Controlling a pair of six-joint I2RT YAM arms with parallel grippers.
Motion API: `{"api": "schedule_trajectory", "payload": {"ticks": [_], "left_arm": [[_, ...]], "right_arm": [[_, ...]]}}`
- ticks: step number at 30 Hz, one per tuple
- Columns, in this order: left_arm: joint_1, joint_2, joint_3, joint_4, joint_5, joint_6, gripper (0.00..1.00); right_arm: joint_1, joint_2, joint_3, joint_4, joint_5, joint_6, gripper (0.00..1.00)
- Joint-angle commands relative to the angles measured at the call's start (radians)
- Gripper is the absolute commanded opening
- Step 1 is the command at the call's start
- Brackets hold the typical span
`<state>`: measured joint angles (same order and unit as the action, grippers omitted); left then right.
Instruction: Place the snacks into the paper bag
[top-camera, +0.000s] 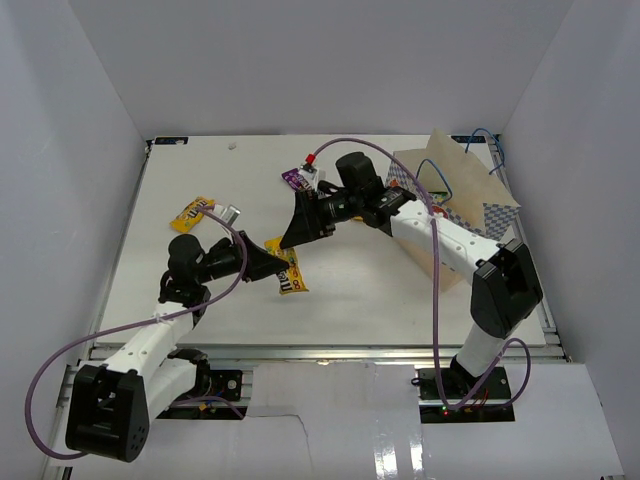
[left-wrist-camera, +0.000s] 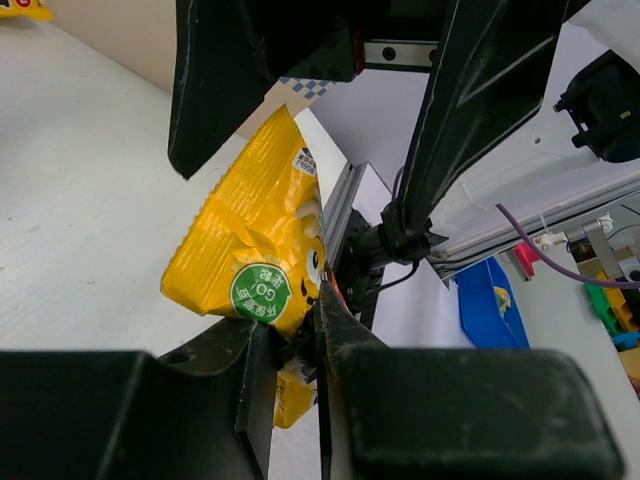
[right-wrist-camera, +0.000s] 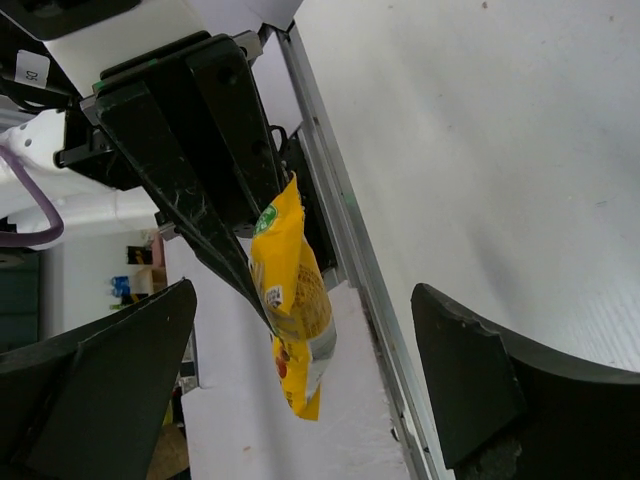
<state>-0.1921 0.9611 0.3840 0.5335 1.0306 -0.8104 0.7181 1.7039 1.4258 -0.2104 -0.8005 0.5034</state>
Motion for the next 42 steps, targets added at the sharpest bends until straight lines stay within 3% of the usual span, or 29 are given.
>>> {"api": "schedule_trajectory", "payload": {"ticks": [1,6,11,16,21,23,28,32,37,42], "left_arm": [[-0.017,-0.007,0.001,0.043,-0.007,0.007,0.2],[-0.029,0.007,0.009,0.057,-0.004,-0.001,0.21],[-0.038,0.004,0.009,0.063,-0.006,-0.009,0.25],[-0.04,-0.031,-0.007,0.068,-0.029,-0.016,0.44],[-0.04,-0.062,-0.017,0.069,-0.026,-0.016,0.6],[-0.04,-0.077,-0.022,0.069,-0.004,-0.01,0.66],[-0.038,-0.145,-0.025,0.027,0.003,0.034,0.98],[-0.037,-0.22,0.018,-0.154,-0.087,0.153,0.98],[-0.037,-0.26,0.142,-0.485,-0.315,0.332,0.98],[-0.038,-0.249,0.254,-0.694,-0.594,0.442,0.98]], "right_arm": [[0.024,0.003,-0.018,0.088,-0.046,0.064,0.93],[0.056,0.002,-0.039,0.109,-0.062,0.067,0.85],[0.063,0.011,-0.057,0.167,-0.092,0.093,0.5],[0.063,0.014,-0.042,0.177,-0.111,0.078,0.25],[0.061,0.003,-0.019,0.174,-0.141,0.011,0.09],[0.054,-0.009,0.008,0.171,-0.173,-0.057,0.08],[0.021,-0.041,0.159,-0.04,-0.149,-0.357,0.08],[-0.038,-0.078,0.287,-0.178,-0.094,-0.633,0.08],[-0.137,-0.157,0.433,-0.237,-0.051,-0.752,0.08],[-0.365,-0.208,0.608,-0.248,0.072,-0.812,0.08]]}}
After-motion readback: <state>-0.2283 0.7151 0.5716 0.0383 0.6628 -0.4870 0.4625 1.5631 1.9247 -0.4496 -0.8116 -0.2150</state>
